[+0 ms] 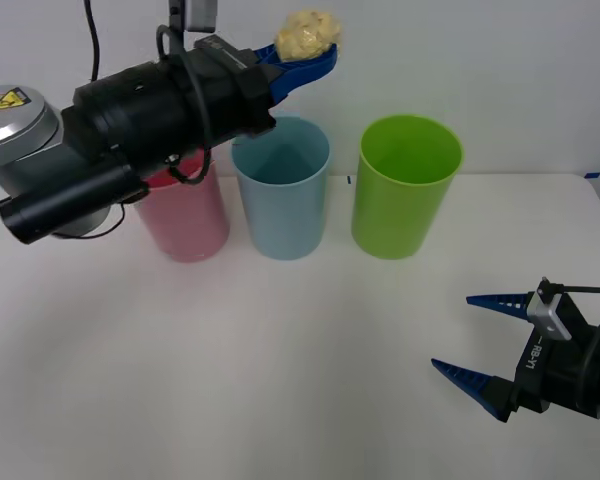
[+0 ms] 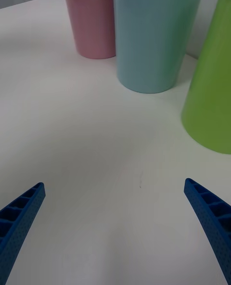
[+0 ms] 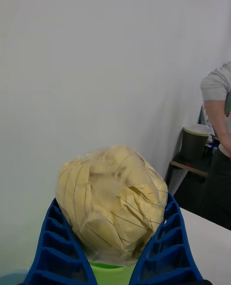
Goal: Put cans in the blue bin and PET bottles in the pink bin and trash in the green bin.
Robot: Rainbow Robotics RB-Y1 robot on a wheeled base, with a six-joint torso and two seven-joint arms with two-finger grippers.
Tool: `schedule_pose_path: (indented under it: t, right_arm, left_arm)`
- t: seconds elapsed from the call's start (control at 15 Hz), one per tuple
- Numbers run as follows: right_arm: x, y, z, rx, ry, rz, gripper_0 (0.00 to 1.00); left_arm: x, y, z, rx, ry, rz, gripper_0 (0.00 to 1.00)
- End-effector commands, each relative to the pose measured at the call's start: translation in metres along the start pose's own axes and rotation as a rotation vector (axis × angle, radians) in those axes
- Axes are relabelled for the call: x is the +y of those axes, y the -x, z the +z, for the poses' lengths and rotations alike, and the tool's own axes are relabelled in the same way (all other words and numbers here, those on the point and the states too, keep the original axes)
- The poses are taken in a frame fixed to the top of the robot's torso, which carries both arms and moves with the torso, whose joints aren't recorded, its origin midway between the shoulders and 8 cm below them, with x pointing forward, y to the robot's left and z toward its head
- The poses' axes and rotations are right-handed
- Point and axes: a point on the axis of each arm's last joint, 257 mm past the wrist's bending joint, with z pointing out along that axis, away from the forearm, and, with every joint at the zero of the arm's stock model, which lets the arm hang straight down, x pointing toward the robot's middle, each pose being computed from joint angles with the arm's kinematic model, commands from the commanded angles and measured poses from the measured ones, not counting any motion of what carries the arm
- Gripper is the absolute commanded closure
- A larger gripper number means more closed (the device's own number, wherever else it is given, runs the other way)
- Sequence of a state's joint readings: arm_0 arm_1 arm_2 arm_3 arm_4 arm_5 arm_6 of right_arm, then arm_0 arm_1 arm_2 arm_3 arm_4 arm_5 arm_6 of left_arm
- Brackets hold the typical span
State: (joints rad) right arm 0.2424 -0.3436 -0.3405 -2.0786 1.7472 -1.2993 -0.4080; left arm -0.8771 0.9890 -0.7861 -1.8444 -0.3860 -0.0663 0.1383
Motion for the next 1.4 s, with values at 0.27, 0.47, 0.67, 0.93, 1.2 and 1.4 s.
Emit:
schedule_pose_path:
  t: [0.27, 0.47, 0.67, 0.93, 1.2, 1.4]
  right_arm:
    - [0.0, 0.0, 0.0, 0.0, 0.0, 0.0, 0.0]
    - [0.0, 0.0, 0.0, 0.0, 0.0, 0.0, 0.0]
    - [0.0, 0.0, 0.0, 0.0, 0.0, 0.0, 0.0]
    - [0.0, 0.0, 0.0, 0.0, 0.0, 0.0, 0.0]
    - [0.0, 0.0, 0.0, 0.0, 0.0, 0.0, 0.0]
    - [0.0, 0.0, 0.0, 0.0, 0.0, 0.0, 0.0]
  left_arm:
    - [0.004, -0.018, 0.104, 0.069, 0.044, -0.018, 0.99]
    - [0.006, -0.041, 0.134, 0.135, 0.094, 0.013, 0.99]
    - [0.008, -0.067, 0.145, 0.211, 0.131, 0.021, 0.99]
    - [0.028, -0.092, 0.163, 0.26, 0.191, 0.046, 0.99]
    - [0.029, -0.124, 0.157, 0.35, 0.207, 0.016, 0.98]
    - [0.03, -0.137, 0.152, 0.381, 0.211, 0.013, 0.98]
